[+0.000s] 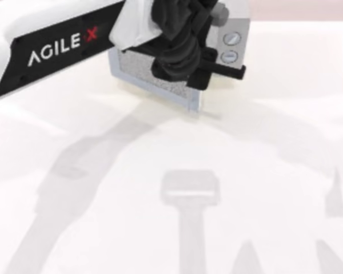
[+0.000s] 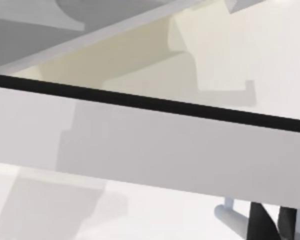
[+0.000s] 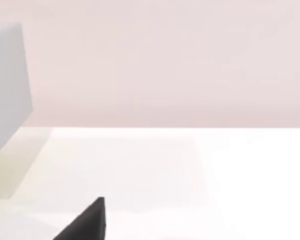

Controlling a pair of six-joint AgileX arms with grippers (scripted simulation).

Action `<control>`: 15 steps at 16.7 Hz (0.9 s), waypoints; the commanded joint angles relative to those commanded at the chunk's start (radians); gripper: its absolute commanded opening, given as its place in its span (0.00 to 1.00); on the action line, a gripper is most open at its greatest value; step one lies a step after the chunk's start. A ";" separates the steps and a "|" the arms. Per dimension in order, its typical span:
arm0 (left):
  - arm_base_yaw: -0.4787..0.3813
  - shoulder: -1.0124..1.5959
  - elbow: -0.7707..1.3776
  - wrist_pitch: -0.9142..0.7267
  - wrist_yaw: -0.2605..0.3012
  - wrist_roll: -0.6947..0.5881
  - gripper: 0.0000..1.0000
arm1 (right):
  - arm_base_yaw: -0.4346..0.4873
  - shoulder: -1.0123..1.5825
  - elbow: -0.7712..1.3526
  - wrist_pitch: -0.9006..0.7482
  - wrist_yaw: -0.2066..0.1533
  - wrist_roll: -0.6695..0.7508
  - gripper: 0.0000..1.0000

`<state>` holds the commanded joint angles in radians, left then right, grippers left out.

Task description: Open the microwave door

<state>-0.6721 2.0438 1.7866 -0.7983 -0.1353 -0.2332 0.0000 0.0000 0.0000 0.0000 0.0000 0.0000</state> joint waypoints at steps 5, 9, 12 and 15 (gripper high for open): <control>0.000 0.000 0.000 0.000 0.000 0.000 0.00 | 0.000 0.000 0.000 0.000 0.000 0.000 1.00; 0.000 0.000 0.000 0.000 0.000 0.000 0.00 | 0.000 0.000 0.000 0.000 0.000 0.000 1.00; -0.002 -0.007 -0.018 0.006 0.011 0.010 0.00 | 0.000 0.000 0.000 0.000 0.000 0.000 1.00; 0.015 -0.053 -0.079 0.032 0.040 0.071 0.00 | 0.000 0.000 0.000 0.000 0.000 0.000 1.00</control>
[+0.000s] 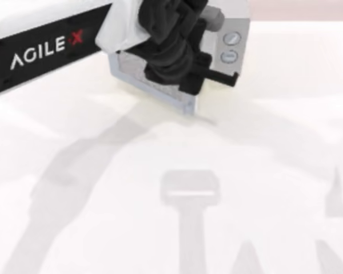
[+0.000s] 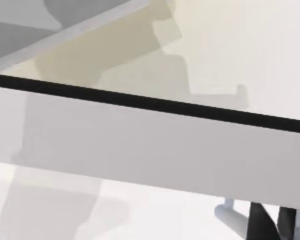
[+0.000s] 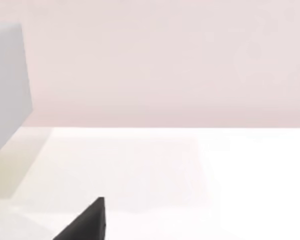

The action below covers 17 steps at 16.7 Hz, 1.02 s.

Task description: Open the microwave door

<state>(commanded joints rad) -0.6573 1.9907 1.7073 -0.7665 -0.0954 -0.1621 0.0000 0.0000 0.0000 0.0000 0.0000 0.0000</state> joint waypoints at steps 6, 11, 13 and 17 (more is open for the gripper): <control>0.013 -0.037 -0.052 0.021 0.029 0.052 0.00 | 0.000 0.000 0.000 0.000 0.000 0.000 1.00; 0.013 -0.037 -0.052 0.021 0.029 0.052 0.00 | 0.000 0.000 0.000 0.000 0.000 0.000 1.00; 0.013 -0.037 -0.052 0.021 0.029 0.052 0.00 | 0.000 0.000 0.000 0.000 0.000 0.000 1.00; 0.013 -0.037 -0.052 0.021 0.029 0.052 0.00 | 0.000 0.000 0.000 0.000 0.000 0.000 1.00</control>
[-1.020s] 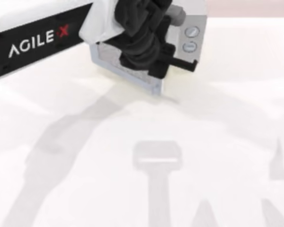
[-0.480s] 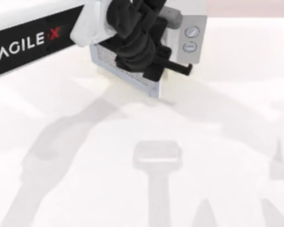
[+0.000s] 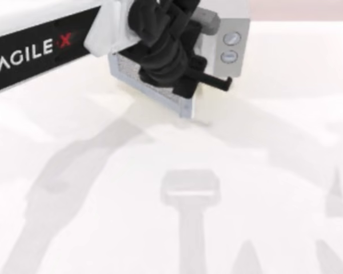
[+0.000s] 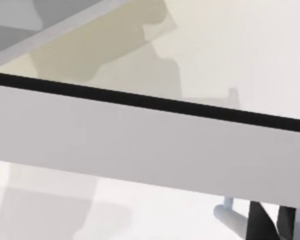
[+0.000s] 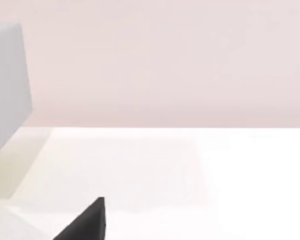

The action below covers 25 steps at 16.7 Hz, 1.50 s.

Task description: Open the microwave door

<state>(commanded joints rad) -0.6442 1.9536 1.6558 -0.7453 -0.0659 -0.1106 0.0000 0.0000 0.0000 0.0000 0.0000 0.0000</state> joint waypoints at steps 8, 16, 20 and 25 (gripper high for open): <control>0.000 0.000 0.000 0.000 0.000 0.000 0.00 | 0.000 0.000 0.000 0.000 0.000 0.000 1.00; 0.012 -0.032 -0.047 0.014 0.034 0.052 0.00 | 0.000 0.000 0.000 0.000 0.000 0.000 1.00; 0.037 -0.079 -0.106 0.032 0.077 0.132 0.00 | 0.000 0.000 0.000 0.000 0.000 0.000 1.00; 0.039 -0.080 -0.109 0.032 0.079 0.135 0.00 | 0.000 0.000 0.000 0.000 0.000 0.000 1.00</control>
<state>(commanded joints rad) -0.6057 1.8732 1.5467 -0.7133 0.0127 0.0246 0.0000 0.0000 0.0000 0.0000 0.0000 0.0000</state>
